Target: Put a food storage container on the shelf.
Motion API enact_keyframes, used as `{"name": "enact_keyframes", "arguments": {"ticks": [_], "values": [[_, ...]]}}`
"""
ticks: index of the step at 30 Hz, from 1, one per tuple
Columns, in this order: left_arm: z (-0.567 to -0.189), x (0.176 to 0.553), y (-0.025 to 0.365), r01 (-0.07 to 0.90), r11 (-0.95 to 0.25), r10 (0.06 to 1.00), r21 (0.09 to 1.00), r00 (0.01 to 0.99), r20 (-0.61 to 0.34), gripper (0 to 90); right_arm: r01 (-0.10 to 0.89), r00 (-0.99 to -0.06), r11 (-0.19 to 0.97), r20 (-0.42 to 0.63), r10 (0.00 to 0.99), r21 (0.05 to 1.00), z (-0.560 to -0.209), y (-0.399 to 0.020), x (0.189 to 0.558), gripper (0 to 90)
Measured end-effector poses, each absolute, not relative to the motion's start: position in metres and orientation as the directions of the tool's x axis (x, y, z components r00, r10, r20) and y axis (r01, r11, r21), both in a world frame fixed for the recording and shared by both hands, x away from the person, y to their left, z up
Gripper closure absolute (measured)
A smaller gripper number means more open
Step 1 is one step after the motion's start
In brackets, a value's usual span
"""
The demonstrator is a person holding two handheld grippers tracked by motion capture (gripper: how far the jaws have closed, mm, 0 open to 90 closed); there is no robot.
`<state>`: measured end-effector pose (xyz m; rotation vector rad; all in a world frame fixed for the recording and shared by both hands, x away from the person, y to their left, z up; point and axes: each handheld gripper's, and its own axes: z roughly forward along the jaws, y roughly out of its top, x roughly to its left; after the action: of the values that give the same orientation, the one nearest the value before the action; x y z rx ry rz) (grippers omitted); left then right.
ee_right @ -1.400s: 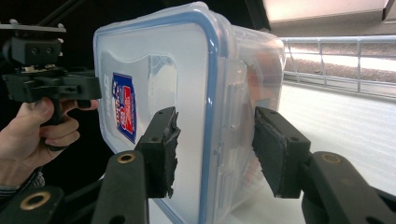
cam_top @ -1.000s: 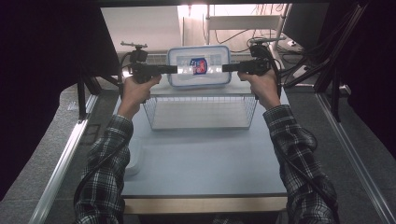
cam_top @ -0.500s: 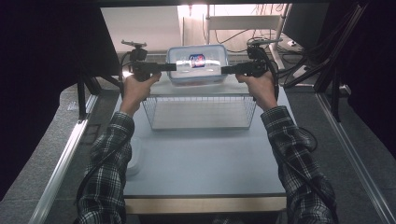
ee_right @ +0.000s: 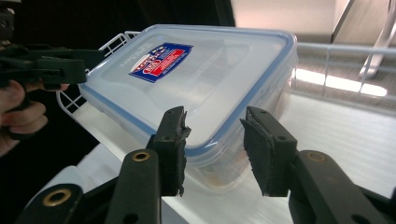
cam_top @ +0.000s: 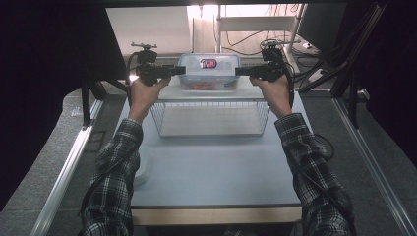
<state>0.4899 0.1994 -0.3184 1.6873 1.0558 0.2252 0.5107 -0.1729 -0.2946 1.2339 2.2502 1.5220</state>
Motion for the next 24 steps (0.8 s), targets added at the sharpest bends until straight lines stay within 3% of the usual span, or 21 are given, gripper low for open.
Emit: {"name": "enact_keyframes", "arguments": {"ticks": [10,19,24], "values": [[-0.323,0.450,0.207,0.457,-0.064,0.721,0.887,0.636,-0.276,51.6,0.398,-0.715,0.241,0.135,0.686,0.885,-0.299,-0.176,0.478,84.0],[-0.343,0.447,0.196,0.477,-0.154,0.733,0.865,0.642,-0.223,63.7,0.412,-0.755,0.298,0.139,0.640,0.861,-0.325,-0.157,0.477,86.3],[-0.349,0.448,0.194,0.486,-0.150,0.724,0.861,0.647,-0.240,65.7,0.414,-0.737,0.304,0.119,0.666,0.858,-0.330,-0.152,0.483,87.1]]}}
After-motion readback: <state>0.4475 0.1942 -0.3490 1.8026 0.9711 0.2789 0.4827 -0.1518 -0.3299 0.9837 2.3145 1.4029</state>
